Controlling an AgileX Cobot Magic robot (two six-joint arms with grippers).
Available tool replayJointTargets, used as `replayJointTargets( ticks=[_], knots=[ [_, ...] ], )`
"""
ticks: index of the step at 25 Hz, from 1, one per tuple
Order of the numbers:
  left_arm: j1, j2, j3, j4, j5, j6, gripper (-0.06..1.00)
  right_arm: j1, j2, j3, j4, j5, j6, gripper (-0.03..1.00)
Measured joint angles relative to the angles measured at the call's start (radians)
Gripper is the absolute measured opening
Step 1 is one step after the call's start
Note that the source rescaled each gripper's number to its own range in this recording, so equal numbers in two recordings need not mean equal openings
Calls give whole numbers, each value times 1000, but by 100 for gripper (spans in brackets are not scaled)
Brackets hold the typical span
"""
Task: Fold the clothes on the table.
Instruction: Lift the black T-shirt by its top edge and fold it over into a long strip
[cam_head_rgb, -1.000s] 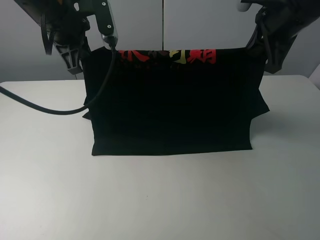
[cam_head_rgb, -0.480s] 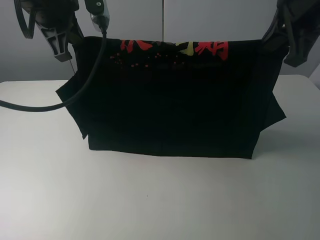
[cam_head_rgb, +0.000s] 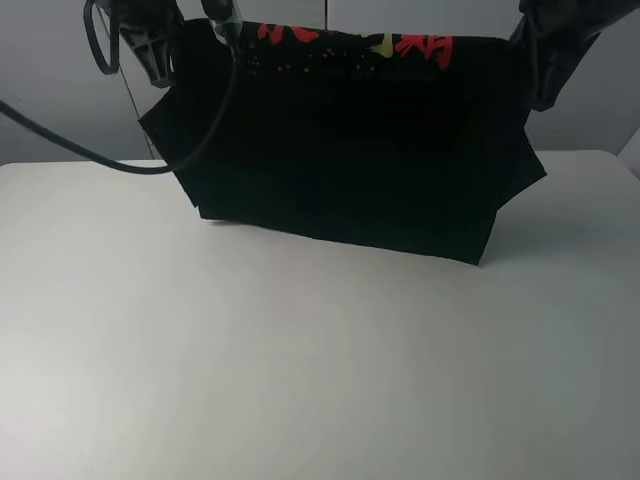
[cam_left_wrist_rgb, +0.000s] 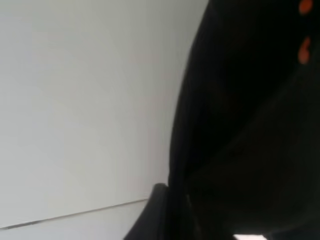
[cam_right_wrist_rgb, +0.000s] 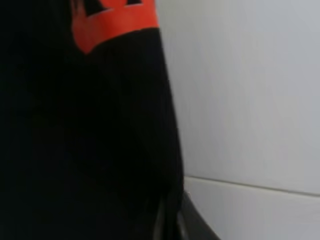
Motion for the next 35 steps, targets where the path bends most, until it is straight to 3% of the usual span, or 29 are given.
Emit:
replayJointTargets(
  ticks=[2, 6, 9, 13, 16, 23, 28, 35],
  knots=[
    [0, 19, -45, 96, -15, -95, 0, 0, 1, -29, -55, -19, 10, 0],
    [0, 20, -98, 113, -12, -169, 0, 0, 1, -81, -91, 7, 15, 0],
    [0, 20, -97, -30, 98, -65, 0, 2, -1, -72, -26, 103, -24, 0],
    [0, 20, -49, -251, 271, 108, 0, 2, -1, 15, 137, 254, -189, 0],
    [0, 20, -25, -341, 385, 156, 0, 2, -1, 91, 220, 330, -260, 0],
    [0, 20, -16, -460, 612, 212, 0, 2, -27, 154, 335, 471, -336, 0],
    [0, 8, 41, -532, 640, 239, 0, 2, -43, 198, 354, 557, -340, 0],
    [0, -88, 201, -566, 621, 242, 0, 2, -89, 271, 453, 627, -344, 0]
  ],
)
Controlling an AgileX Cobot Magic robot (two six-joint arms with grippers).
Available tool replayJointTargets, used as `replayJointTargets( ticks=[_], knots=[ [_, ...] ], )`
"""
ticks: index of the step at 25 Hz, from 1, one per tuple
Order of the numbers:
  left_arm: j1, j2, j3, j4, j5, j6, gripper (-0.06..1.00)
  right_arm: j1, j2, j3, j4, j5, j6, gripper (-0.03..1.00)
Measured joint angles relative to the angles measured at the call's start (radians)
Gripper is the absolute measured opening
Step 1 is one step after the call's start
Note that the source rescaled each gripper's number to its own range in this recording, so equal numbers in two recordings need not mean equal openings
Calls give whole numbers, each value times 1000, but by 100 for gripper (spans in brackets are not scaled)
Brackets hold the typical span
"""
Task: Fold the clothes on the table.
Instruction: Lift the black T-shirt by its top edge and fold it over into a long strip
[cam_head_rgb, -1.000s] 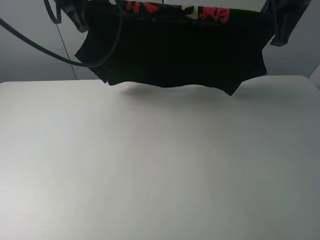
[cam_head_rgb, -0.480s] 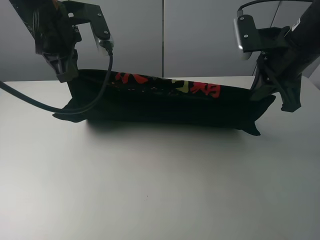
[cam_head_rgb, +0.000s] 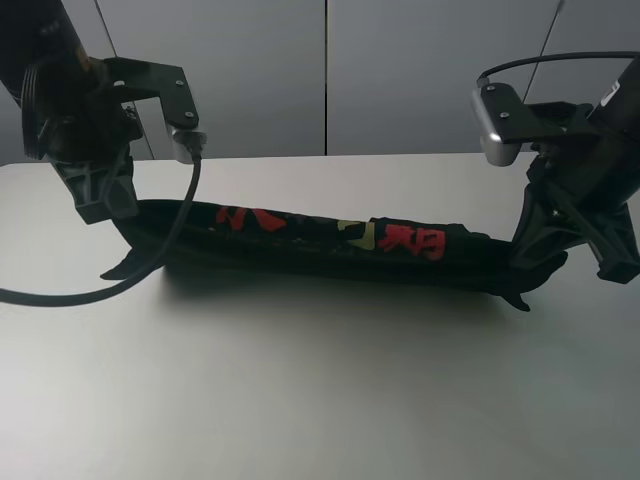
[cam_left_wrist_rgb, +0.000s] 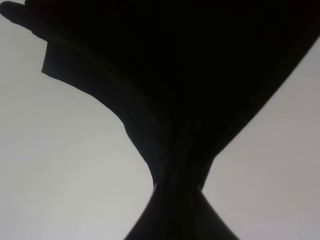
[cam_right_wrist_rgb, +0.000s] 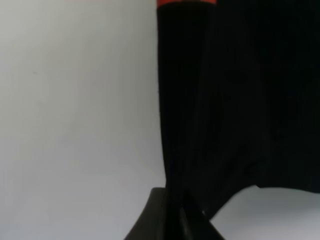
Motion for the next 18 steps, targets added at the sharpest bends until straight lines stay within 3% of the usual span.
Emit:
replayJointTargets(
  ticks=[4, 12, 18],
  knots=[
    [0, -36, 75, -11, -65, -3, 0, 0, 0, 31, 34, -18, 2, 0],
    [0, -38, 89, 7, -237, -149, 0, 0, 0, 35, 43, -189, 158, 0],
    [0, -26, 89, 7, -278, -232, 0, 0, 0, 51, 36, -323, 263, 0]
  ],
)
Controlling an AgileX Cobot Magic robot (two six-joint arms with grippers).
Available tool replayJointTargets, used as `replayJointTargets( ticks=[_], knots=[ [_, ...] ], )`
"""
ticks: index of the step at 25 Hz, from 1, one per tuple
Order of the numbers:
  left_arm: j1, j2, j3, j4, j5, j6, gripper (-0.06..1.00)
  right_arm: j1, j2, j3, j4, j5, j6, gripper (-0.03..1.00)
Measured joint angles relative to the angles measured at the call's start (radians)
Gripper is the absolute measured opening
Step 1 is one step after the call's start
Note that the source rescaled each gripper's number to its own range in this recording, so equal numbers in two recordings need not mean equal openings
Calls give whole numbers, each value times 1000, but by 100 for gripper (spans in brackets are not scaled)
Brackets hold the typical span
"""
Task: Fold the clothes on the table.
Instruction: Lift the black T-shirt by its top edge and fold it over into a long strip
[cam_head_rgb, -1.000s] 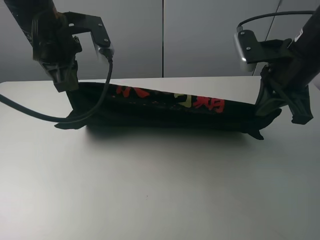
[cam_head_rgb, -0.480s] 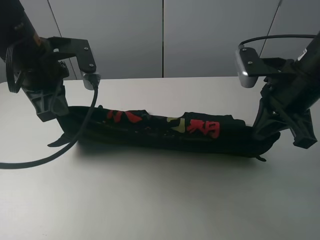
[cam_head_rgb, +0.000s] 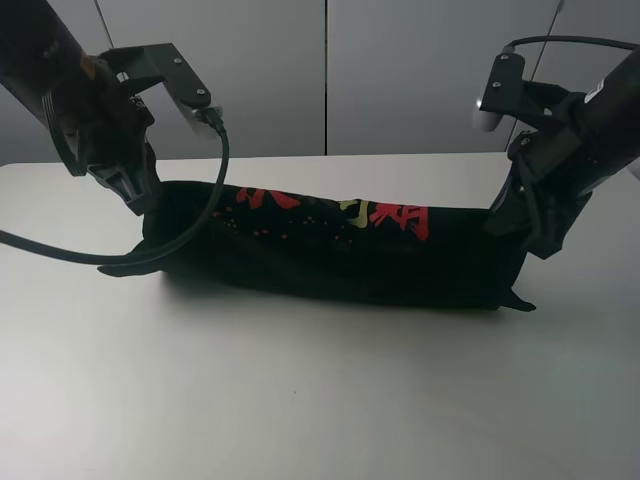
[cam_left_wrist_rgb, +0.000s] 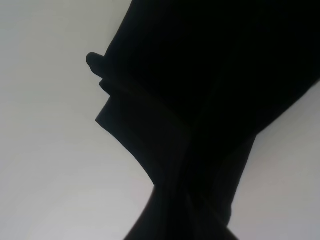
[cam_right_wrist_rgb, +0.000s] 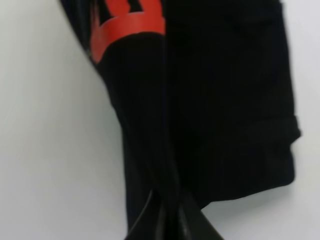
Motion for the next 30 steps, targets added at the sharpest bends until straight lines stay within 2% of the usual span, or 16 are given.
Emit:
replayJointTargets(
  ticks=[4, 11, 13, 20, 26, 30],
  knots=[
    [0, 59, 0, 4, -23, -30, 0, 0, 14, 26, 0, -92, 43, 0],
    [0, 161, 0, 78, -124, -202, 0, 0, 94, 50, -65, -243, 191, 0],
    [1, 182, 0, 90, -150, -221, 0, 0, 118, 52, -76, -283, 220, 0],
    [1, 214, 0, 138, -242, -296, 0, 0, 195, 52, -78, -376, 242, 0],
    [1, 270, 0, 190, -281, -369, 0, 0, 231, 52, -78, -470, 269, 0],
    [5, 297, 0, 237, -316, -438, 0, 0, 252, 52, -78, -493, 272, 0]
  ],
)
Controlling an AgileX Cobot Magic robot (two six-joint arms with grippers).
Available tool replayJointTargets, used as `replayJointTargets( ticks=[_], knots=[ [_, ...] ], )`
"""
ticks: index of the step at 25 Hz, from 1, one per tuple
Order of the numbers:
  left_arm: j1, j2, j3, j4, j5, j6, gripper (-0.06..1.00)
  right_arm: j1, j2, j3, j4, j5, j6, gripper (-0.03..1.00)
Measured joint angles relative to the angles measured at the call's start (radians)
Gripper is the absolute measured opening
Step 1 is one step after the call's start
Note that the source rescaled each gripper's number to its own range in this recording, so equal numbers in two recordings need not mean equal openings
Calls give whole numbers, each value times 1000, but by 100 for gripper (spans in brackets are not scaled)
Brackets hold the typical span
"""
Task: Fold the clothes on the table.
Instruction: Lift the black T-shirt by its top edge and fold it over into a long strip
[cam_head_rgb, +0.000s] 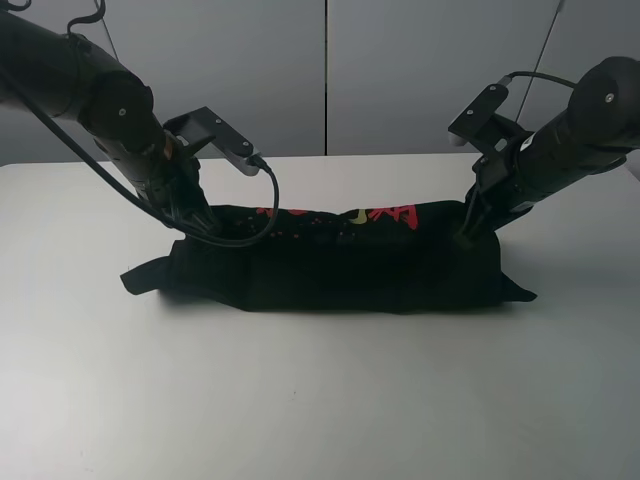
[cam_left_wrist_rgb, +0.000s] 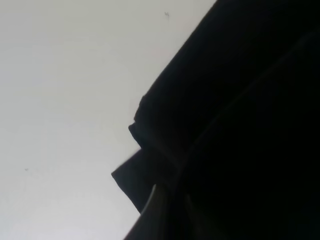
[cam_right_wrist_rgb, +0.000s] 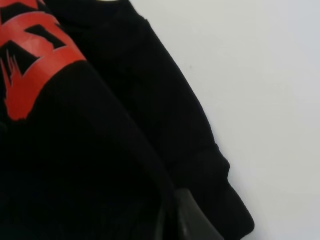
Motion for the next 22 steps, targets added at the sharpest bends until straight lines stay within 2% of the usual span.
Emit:
replayJointTargets(
  ticks=[9, 11, 13, 15, 16, 17, 19, 20, 22],
  knots=[
    [70, 15, 0, 35, -86, -72, 0, 0, 76, 0, 0, -98, 18, 0],
    [83, 24, 0, 40, -103, -76, 0, 0, 88, 0, 0, -125, 31, 6],
    [87, 39, 0, 50, -111, -78, 6, 0, 100, 0, 0, -144, 55, 21],
    [87, 48, 0, 54, -128, -78, 21, 0, 109, 0, 0, -167, 75, 43],
    [88, 50, 0, 57, -136, -78, 33, 0, 115, 0, 0, -180, 94, 57],
    [91, 50, 0, 57, -143, -89, 49, 0, 119, 0, 0, -197, 117, 71],
    [95, 50, 0, 59, -159, -123, 81, 0, 121, 0, 0, -213, 161, 91],
    [99, 50, 0, 60, -163, -150, 92, 0, 121, 0, 0, -219, 192, 96],
    [104, 50, 0, 62, -167, -194, 97, 0, 121, 0, 2, -212, 255, 99]
  ],
)
